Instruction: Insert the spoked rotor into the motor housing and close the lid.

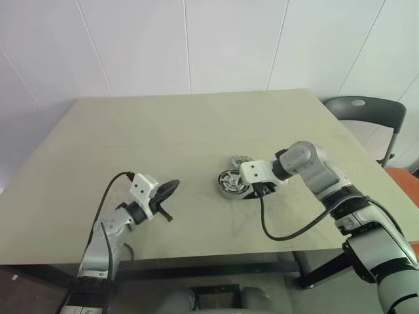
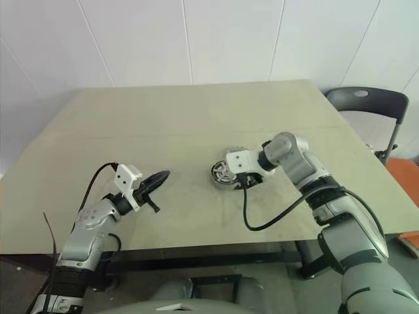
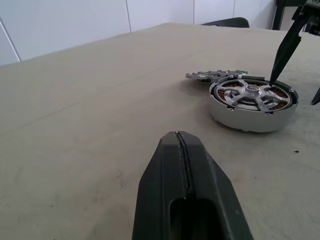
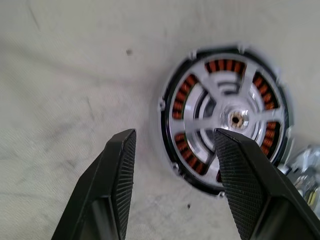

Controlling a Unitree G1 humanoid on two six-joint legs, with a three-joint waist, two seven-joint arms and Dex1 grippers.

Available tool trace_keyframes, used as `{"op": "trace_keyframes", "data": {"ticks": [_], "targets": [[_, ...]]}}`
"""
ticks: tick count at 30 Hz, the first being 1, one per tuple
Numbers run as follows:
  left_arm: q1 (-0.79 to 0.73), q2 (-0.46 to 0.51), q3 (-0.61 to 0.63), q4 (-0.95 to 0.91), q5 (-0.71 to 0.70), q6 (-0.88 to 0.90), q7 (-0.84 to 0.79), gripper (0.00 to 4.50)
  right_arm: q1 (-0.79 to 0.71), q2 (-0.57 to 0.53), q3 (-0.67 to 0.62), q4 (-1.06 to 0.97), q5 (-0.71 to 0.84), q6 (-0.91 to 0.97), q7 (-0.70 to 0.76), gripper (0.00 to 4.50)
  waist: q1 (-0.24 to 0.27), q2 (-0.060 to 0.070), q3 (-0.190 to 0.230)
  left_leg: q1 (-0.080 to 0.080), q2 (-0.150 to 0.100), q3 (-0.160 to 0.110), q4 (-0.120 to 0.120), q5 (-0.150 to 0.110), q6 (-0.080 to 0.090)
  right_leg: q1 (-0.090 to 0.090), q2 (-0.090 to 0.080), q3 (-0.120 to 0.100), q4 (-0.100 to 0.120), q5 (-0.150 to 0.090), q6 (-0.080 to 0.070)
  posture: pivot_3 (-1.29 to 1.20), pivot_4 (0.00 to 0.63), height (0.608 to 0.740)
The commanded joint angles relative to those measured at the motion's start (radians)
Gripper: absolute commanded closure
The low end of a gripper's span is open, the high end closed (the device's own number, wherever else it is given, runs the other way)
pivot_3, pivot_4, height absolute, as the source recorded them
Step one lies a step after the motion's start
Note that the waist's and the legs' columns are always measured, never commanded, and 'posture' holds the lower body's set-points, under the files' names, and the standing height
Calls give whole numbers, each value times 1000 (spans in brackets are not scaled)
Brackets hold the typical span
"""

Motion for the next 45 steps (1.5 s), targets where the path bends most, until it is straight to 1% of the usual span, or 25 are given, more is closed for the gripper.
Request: {"op": "trace_keyframes", "data": {"ticks": [1,4,5,7,12,13,14,19,23,32,36,40,43,45], "targets": [[-6,0,0,-18,-3,-18,3,4500,-12,7,8,48,-30,-40,-34,1900,0,0,0,0,0,0,0,0,0,0,0,0,0,0,0,0,0,740],[-5,0,0,-20,-2,-18,4,4500,-12,7,16,92,-53,-72,-52,1900,-1,0,0,1,0,0,0,0,0,1,0,0,0,0,0,0,0,740],[-5,1,0,-20,-1,-18,5,4500,-13,10,14,99,-51,-73,-55,2071,-2,0,0,2,0,0,0,0,0,2,0,0,0,0,0,0,0,740],[-6,1,1,-20,0,-18,6,4500,-15,14,13,108,-49,-77,-56,2468,-2,0,0,3,0,0,1,0,-1,3,0,0,0,-1,1,0,0,740],[-9,2,1,-18,2,-18,9,4500,-18,23,9,114,-46,-84,-55,4026,-9,-2,-1,5,1,0,1,-1,-2,5,1,0,1,-2,2,0,0,740],[-11,2,1,-17,3,-18,10,4500,-19,25,9,113,-46,-84,-54,4253,-11,-1,-1,6,1,0,1,-1,-2,5,1,0,1,-2,2,0,0,740],[-12,2,2,-16,3,-19,11,4500,-20,28,7,111,-46,-82,-56,4375,-11,-1,-1,6,1,0,1,-1,-3,5,0,0,1,-2,2,0,0,740],[-18,2,3,-10,6,-20,18,4500,-12,48,-5,75,-14,-39,-32,4414,-11,-1,-1,4,0,0,1,0,0,4,0,0,1,-1,1,0,0,740],[-18,4,5,-8,7,-22,22,4500,9,50,-7,0,12,17,8,4414,-10,-1,-1,2,0,0,1,0,0,2,0,0,1,0,-1,0,0,740],[-15,4,6,-11,8,-26,24,4500,69,21,1,-319,108,359,183,4414,1,-1,-1,-1,0,0,-4,0,0,-4,0,0,0,0,0,0,0,740],[-11,3,6,-13,7,-29,24,4500,70,26,19,-383,116,483,192,4414,1,-1,-1,-2,0,0,-4,0,0,-5,0,0,0,0,0,0,0,740],[-5,0,5,-18,5,-32,26,4500,57,62,31,-353,104,562,133,4414,1,-1,-1,-2,0,0,-4,0,0,-5,0,0,0,0,0,0,0,740],[4,-3,3,-34,-13,-29,13,4500,46,87,37,-317,102,580,104,4414,-3,-1,-1,-1,0,1,-4,0,0,-5,0,0,0,0,0,0,0,740],[17,5,-5,-57,-38,-21,-23,4500,41,98,42,-299,100,575,92,4414,-5,-1,-1,0,1,1,-4,-1,-2,-4,0,0,1,0,0,0,0,740]]}}
